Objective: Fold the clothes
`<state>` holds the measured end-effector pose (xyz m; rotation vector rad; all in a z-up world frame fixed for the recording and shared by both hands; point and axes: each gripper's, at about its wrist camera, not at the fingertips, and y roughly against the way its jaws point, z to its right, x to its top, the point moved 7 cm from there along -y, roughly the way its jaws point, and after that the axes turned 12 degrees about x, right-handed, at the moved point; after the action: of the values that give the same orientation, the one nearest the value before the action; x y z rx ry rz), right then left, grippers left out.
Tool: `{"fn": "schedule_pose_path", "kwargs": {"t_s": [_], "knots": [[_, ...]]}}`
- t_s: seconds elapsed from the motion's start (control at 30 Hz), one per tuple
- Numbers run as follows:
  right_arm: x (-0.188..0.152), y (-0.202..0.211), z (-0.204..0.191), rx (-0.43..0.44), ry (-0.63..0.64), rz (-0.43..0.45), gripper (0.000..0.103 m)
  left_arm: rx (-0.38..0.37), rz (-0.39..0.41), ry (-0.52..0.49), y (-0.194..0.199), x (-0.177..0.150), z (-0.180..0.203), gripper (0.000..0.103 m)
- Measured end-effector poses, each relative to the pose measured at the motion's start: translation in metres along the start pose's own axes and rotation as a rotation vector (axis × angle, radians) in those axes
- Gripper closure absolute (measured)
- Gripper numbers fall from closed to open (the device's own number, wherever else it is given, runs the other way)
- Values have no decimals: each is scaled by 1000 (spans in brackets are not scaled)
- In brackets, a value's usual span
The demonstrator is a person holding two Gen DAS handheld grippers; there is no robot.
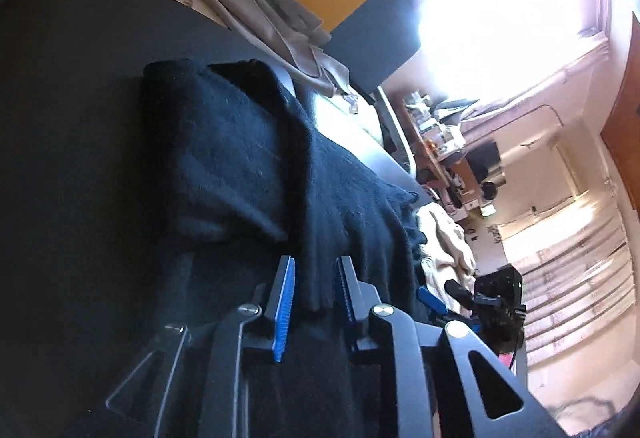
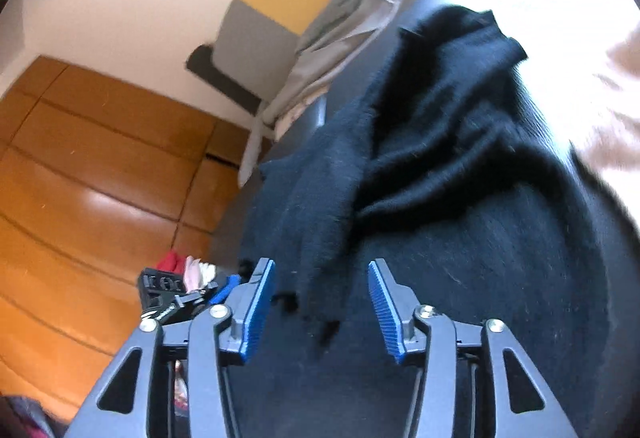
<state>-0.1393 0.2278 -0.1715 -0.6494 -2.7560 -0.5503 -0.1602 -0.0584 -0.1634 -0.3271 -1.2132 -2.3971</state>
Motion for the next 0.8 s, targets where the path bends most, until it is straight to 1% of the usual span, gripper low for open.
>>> {"fn": "schedule_pose_path", "kwargs": {"t_s": [0.13,0.2,0.27,0.33,0.37,0.4,0.43,0.47,0.5,0.53,0.57,0.67,0.73,0.8], "knots": [[-1,-18,8,-26,-22,-6,51,77,-36,-70,-19,-3,6,78],[-1,-27,7,-17,-30,-19,50,80,-39,-92,-22,-5,11,77],[0,-32,4,-13,-18,-25,46,69,-41,-108,-22,-7,14,75],[0,-40,-1,-31,16,-38,46,78,-47,-118,-24,-9,16,74],[-2,-45,-3,-70,55,-56,55,88,-56,-127,-26,-11,17,75],[-5,-50,-3,-134,98,-81,67,101,-69,-140,-30,-13,18,77],[-7,-54,-3,-187,133,-103,96,120,-80,-150,-33,-15,18,84],[-10,-58,-3,-219,148,-120,96,140,-79,-161,-35,-16,19,91],[-11,-60,-4,-244,162,-132,96,154,-71,-175,-34,-17,21,101],[-10,-60,-7,-256,172,-132,96,153,-58,-191,-30,-18,25,100],[-8,-59,-11,-266,188,-130,96,135,-38,-207,-24,-18,30,100],[2,-41,-34,-290,266,-105,96,105,18,-243,-5,-20,49,100],[7,-29,-45,-303,303,-87,96,86,28,-247,3,-26,55,100],[6,-17,-41,-335,310,-83,96,104,26,-272,2,-37,56,100]]}}
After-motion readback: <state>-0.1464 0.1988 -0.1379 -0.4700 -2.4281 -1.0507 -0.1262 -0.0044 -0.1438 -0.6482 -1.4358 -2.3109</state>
